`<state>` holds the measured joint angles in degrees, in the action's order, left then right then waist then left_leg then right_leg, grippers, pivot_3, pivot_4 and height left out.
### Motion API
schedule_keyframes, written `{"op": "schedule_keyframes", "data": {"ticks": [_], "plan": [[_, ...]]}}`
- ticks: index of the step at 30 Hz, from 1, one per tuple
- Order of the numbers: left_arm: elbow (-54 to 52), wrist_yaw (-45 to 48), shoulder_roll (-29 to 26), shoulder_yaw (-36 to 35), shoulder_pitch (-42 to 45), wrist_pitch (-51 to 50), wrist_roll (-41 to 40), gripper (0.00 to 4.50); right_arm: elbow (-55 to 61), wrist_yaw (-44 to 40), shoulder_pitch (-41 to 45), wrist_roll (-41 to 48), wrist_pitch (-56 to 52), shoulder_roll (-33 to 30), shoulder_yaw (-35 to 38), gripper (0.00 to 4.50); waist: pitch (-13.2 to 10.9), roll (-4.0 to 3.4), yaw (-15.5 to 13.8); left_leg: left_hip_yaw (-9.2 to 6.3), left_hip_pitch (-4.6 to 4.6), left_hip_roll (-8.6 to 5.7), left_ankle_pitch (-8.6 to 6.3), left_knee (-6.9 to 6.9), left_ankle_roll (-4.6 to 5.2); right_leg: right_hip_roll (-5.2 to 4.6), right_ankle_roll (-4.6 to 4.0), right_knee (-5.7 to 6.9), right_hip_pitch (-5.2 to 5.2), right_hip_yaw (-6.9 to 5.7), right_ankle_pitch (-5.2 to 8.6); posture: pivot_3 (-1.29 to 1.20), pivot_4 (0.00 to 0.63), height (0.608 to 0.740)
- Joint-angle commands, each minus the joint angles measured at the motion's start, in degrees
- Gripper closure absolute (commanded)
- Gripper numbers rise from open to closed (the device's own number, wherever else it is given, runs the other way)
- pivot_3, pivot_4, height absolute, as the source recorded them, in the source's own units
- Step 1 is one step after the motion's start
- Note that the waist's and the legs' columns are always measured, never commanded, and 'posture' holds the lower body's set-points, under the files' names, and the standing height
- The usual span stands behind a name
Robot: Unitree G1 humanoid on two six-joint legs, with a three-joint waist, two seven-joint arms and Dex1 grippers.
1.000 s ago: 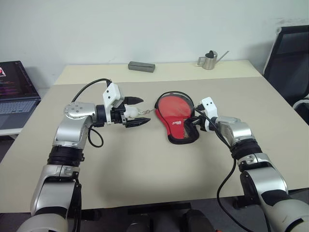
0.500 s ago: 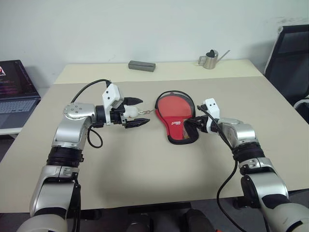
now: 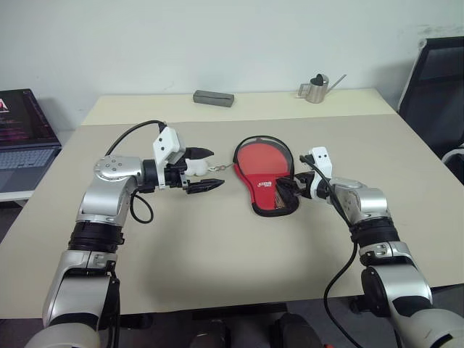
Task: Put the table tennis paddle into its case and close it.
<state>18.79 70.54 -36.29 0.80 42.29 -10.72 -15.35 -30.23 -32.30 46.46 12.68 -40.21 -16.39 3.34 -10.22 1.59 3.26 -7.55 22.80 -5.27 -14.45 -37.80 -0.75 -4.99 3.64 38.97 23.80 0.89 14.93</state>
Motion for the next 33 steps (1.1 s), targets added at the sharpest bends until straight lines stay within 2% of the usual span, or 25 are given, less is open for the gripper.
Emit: {"op": "schedule_keyframes", "data": {"ticks": [1, 12, 22, 25, 33], "plan": [[-2.0, -0.1, -0.9, -1.0, 0.5, 0.2, -0.8, 0.00, 0.0, 2.4, 1.0, 0.4, 2.1, 0.0, 2.0, 0.01, 0.0, 0.00, 0.0, 0.01, 0.00, 0.00, 0.00, 0.00, 0.00, 0.00, 0.00, 0.00, 0.01, 0.01, 0.00, 0.00, 0.150, 0.740], [-2.1, -0.1, -0.8, -0.8, 0.9, 0.1, -0.7, 0.00, -8.5, 3.3, 2.9, -0.2, 5.4, -0.1, 2.0, 0.01, 0.0, 0.00, 0.0, 0.00, -0.01, -0.01, 0.00, 0.00, 0.00, 0.00, 0.01, 0.01, -0.02, -0.01, -0.01, 0.00, 0.150, 0.740], [-1.9, 0.2, -0.7, -0.4, 1.0, 0.5, -0.4, 0.00, -9.6, -1.5, 1.7, -3.9, 3.5, 1.1, -4.9, 0.01, 0.0, 0.00, 0.2, 0.00, -0.09, 0.02, 0.00, 0.00, 0.00, 0.01, 0.01, 0.02, -0.07, 0.00, -0.01, 0.00, 0.150, 0.740], [-2.1, 0.2, -0.8, -0.4, 0.7, 0.5, -0.3, 0.00, -10.3, -2.1, 1.7, -4.8, 3.2, 1.6, -6.1, 0.61, 0.0, 0.01, 0.2, 0.00, -0.11, 0.03, 0.00, 0.00, 0.00, 0.02, 0.01, 0.02, -0.08, 0.01, -0.01, 0.00, 0.150, 0.740], [-2.3, 0.2, -0.9, -0.3, 0.3, 0.6, -0.2, 0.00, -11.8, -1.8, 2.2, -6.9, 4.2, 3.0, -7.5, 3.25, 0.0, 0.01, 0.5, 0.02, -0.45, 0.05, -0.01, 0.02, 0.01, 0.04, 0.01, 0.02, -0.40, 0.03, -0.01, 0.00, 0.150, 0.740]]}}
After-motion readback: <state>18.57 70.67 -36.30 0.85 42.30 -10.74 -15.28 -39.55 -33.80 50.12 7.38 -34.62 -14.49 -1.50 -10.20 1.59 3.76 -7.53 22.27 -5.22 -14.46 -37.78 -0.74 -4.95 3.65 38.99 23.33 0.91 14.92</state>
